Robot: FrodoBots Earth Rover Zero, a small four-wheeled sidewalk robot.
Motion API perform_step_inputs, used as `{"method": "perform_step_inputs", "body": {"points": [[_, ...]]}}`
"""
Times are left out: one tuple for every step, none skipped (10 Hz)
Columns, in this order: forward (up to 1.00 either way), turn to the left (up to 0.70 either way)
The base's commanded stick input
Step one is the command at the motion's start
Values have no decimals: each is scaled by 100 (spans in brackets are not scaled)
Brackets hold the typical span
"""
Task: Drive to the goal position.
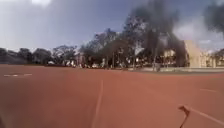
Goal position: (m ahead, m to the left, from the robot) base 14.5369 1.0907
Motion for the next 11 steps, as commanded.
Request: {"method": "perform_step_inputs", "body": {"points": [[70, 0], [70, 0], [70, 0], [70, 0], [70, 0], [70, 0], [70, 0], [70, 0], [70, 0], [70, 0], [70, 0]]}}
